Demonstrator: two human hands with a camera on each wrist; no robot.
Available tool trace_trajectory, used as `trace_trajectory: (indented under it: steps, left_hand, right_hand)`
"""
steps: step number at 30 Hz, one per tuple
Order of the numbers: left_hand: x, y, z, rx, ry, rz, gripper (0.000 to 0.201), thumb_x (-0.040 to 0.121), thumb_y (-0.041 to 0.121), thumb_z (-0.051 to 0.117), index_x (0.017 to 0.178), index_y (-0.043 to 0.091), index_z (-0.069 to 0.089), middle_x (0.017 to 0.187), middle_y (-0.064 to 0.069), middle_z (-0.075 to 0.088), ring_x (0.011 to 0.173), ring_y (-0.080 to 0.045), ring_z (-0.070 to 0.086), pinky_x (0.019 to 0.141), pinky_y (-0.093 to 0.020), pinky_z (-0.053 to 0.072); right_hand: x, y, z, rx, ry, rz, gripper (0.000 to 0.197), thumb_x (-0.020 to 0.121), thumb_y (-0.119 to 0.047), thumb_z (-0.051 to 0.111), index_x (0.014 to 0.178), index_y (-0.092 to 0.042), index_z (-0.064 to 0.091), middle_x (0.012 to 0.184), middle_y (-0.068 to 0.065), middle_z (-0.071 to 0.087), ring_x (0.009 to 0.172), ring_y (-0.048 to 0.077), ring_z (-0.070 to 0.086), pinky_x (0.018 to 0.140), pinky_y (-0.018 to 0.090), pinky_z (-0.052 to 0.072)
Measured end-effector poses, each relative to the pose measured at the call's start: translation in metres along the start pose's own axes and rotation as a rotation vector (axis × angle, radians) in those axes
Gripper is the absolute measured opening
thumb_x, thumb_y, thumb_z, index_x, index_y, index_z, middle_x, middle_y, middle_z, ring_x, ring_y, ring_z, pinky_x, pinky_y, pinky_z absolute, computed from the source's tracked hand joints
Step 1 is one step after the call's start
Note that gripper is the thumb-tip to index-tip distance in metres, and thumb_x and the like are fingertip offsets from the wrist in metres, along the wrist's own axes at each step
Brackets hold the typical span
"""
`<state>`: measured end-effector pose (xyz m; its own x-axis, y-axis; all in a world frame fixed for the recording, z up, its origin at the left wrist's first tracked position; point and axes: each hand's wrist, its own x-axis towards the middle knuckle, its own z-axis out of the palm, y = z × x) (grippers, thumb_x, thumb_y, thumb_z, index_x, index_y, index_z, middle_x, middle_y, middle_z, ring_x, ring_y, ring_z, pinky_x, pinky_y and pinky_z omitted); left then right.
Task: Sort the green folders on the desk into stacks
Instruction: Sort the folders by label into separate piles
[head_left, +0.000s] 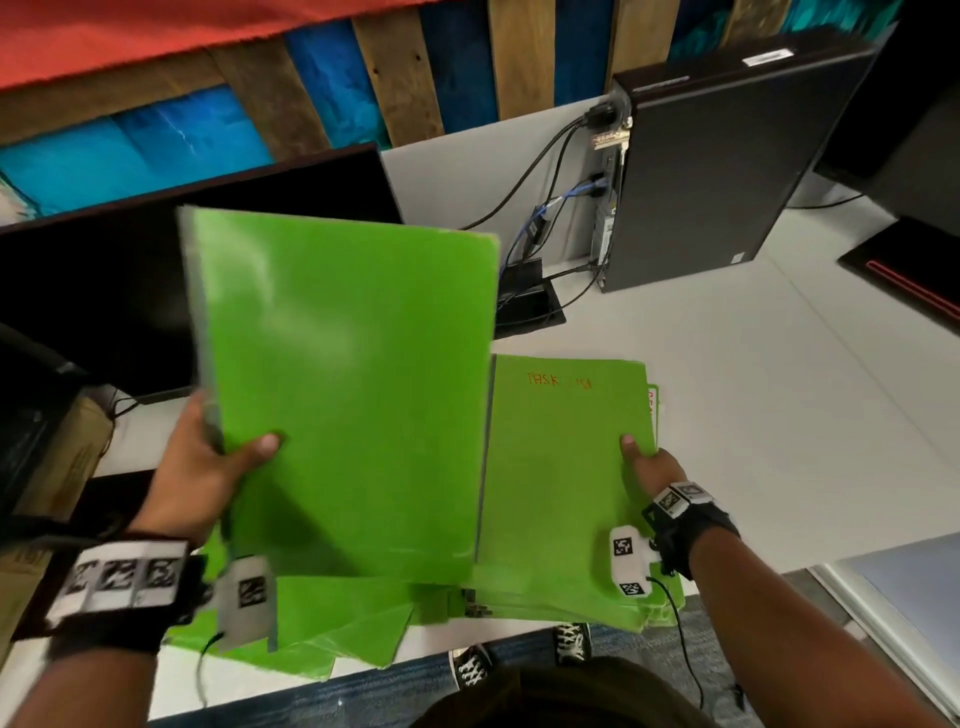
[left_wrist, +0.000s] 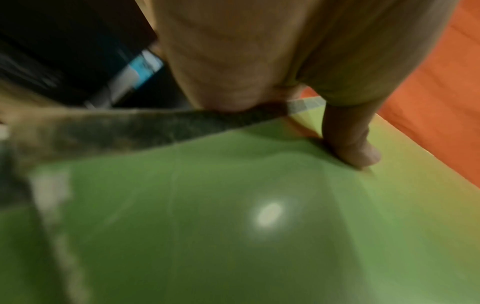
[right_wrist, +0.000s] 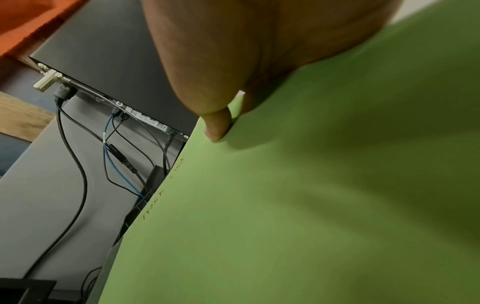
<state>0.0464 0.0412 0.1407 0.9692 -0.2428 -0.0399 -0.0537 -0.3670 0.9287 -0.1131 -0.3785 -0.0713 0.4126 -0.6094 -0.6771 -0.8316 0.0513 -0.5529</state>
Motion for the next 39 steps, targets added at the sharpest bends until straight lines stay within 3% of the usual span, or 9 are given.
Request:
trace_trajectory:
  steps: [5,7,9,13,21,26,31,35,39]
  left_hand:
    - [0.024,-0.007,0.117,-0.021,-0.140,0.018,0.075,0.066,-0.005,0.079,0.130,0.013,0.044,0.126,-0.009,0.060,0.115,-0.022,0.059,0.102,-0.040,0.046]
    - [0.029,-0.026,0.157,0.066,-0.176,-0.036,0.079,0.064,0.009,0.083,0.133,0.014,0.044,0.130,-0.007,0.058,0.121,-0.025,0.055,0.106,-0.044,0.042]
    - [0.030,-0.041,0.186,0.193,-0.167,-0.134,0.082,0.066,0.022,0.084,0.137,0.018,0.042,0.135,-0.006,0.056,0.125,-0.027,0.052,0.106,-0.041,0.041]
    - [0.026,-0.066,0.221,0.374,-0.090,-0.349,0.069,0.079,0.019,0.074,0.140,0.015,0.042,0.139,-0.009,0.051,0.125,-0.029,0.051,0.102,-0.039,0.043]
    - [0.018,-0.086,0.245,0.397,-0.121,-0.333,0.053,0.082,0.012,0.068,0.133,0.014,0.052,0.129,-0.008,0.058,0.117,-0.027,0.057,0.097,-0.032,0.046]
    - [0.019,-0.093,0.228,0.350,-0.211,-0.282,0.048,0.081,0.018,0.071,0.127,0.020,0.057,0.127,-0.006,0.053,0.117,-0.022,0.054,0.100,-0.035,0.046]
    - [0.024,-0.118,0.152,0.498,0.080,-0.282,0.048,0.078,0.014,0.073,0.124,0.013,0.059,0.131,-0.015,0.051,0.125,-0.031,0.047,0.108,-0.040,0.038]
    - [0.005,-0.147,0.075,0.677,0.358,-0.597,0.079,0.069,0.028,0.080,0.135,0.004,0.045,0.140,-0.023,0.040,0.131,-0.040,0.036,0.109,-0.048,0.032]
    - [-0.013,-0.183,0.027,0.680,0.281,-0.907,0.095,0.061,0.054,0.080,0.134,0.007,0.044,0.135,-0.023,0.046,0.125,-0.040,0.044,0.105,-0.051,0.038]
  right_hand:
    - [0.003,0.000,-0.008,-0.006,-0.078,-0.004,0.065,0.088,-0.056,0.047,0.128,-0.004,0.055,0.127,0.019,0.060,0.112,0.035,0.059,0.094,0.036,0.045]
    - [0.006,0.000,-0.010,0.005,-0.111,-0.003,0.062,0.089,-0.052,0.048,0.126,-0.003,0.056,0.126,0.020,0.061,0.111,0.034,0.060,0.095,0.036,0.045]
    - [0.005,0.000,-0.012,0.013,-0.133,-0.003,0.056,0.093,-0.045,0.047,0.126,0.000,0.056,0.126,0.021,0.060,0.112,0.034,0.059,0.090,0.032,0.042]
    - [0.006,0.006,-0.011,0.055,-0.167,0.003,0.053,0.095,-0.038,0.044,0.128,0.002,0.053,0.129,0.022,0.058,0.114,0.034,0.057,0.085,0.030,0.039]
    - [-0.002,0.001,-0.007,0.119,-0.085,0.040,0.069,0.094,-0.054,0.037,0.134,0.002,0.048,0.136,0.023,0.051,0.123,0.036,0.051,0.097,0.034,0.038]
    - [-0.008,-0.009,-0.005,0.094,-0.021,0.057,0.071,0.087,-0.051,0.056,0.132,0.003,0.050,0.136,0.023,0.053,0.125,0.036,0.051,0.100,0.036,0.040]
    - [-0.007,-0.008,-0.001,0.056,0.004,0.067,0.068,0.086,-0.050,0.058,0.130,0.002,0.053,0.133,0.022,0.056,0.121,0.037,0.054,0.098,0.036,0.042]
    - [-0.007,-0.012,0.004,0.016,0.047,0.080,0.068,0.085,-0.050,0.058,0.129,0.003,0.054,0.132,0.024,0.056,0.119,0.039,0.055,0.098,0.038,0.042]
    - [-0.008,-0.016,0.010,-0.015,0.094,0.102,0.072,0.084,-0.052,0.059,0.127,0.005,0.053,0.131,0.026,0.056,0.118,0.041,0.055,0.099,0.042,0.043]
